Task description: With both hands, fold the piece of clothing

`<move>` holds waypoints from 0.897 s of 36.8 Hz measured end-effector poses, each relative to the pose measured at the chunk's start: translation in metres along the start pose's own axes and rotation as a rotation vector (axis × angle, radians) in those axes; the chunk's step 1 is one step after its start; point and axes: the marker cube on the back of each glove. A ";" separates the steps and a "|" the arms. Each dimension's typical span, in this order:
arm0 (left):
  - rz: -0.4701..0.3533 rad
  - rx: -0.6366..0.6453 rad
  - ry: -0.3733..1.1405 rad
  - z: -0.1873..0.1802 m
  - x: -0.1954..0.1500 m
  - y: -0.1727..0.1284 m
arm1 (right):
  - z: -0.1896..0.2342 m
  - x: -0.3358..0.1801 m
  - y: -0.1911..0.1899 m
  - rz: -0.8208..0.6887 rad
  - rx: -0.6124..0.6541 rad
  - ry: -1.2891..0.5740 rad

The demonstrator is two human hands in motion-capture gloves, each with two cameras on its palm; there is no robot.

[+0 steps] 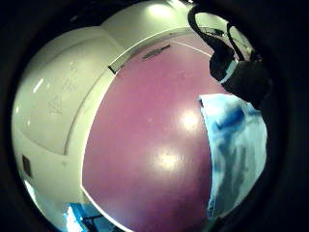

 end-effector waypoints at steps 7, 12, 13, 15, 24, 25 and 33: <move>0.067 -0.208 -0.082 0.026 0.012 0.024 | 0.045 0.041 0.027 0.116 -0.023 0.061; 0.054 -0.497 0.008 0.045 0.017 0.039 | 0.052 0.047 0.024 0.100 0.073 0.038; 0.049 -0.486 0.024 0.047 0.019 0.036 | 0.051 0.049 0.021 0.096 0.102 0.044; 0.037 -0.484 0.045 0.048 0.023 0.034 | 0.048 0.052 0.013 0.092 0.162 0.068; 0.084 -0.509 0.060 0.045 0.071 0.032 | 0.035 0.072 -0.012 0.227 0.190 0.190; 0.083 -0.526 0.060 0.044 0.075 0.032 | 0.038 0.072 -0.021 0.234 0.192 0.158; 0.021 -0.516 0.171 0.039 0.077 0.021 | 0.027 0.020 -0.070 0.136 0.201 -0.250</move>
